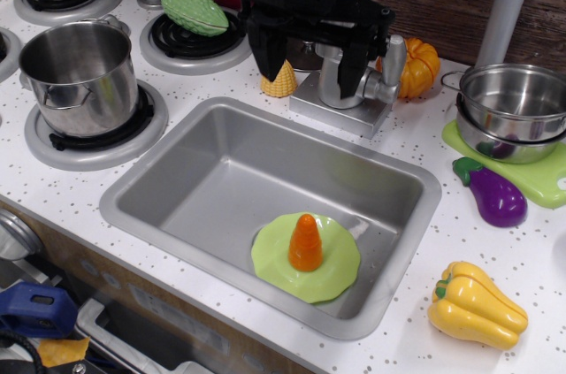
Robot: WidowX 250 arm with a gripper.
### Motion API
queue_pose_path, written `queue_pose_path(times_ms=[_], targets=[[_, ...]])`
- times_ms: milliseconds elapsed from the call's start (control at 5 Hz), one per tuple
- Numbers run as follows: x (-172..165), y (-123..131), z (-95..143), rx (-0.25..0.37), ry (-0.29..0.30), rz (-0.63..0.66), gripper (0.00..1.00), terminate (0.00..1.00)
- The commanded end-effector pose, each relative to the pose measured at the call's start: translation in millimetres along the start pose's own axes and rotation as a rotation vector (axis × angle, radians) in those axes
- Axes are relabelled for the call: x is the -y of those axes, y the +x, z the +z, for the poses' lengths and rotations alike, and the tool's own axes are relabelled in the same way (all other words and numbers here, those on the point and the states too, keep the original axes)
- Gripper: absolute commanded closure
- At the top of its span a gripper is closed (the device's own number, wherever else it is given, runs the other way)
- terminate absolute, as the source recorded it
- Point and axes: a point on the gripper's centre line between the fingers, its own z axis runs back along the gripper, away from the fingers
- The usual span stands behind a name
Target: Turn faucet front to left
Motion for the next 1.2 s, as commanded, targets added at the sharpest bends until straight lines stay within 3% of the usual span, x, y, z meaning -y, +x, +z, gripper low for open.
queue_pose_path(times_ms=[0, 200, 600, 1000], targets=[[-1.1, 12.4, 9.0, 0.147, 0.009, 0.018, 0.00, 0.00], [-6.8, 19.4, 0.3, 0.213, 0.024, -0.004, 0.00, 0.00], [-20.9, 34.2, 10.5, 0.235, 0.020, -0.019, 0.00, 0.00], [-31.5, 54.1, 6.0, 0.280, 0.028, -0.042, 0.00, 0.00]])
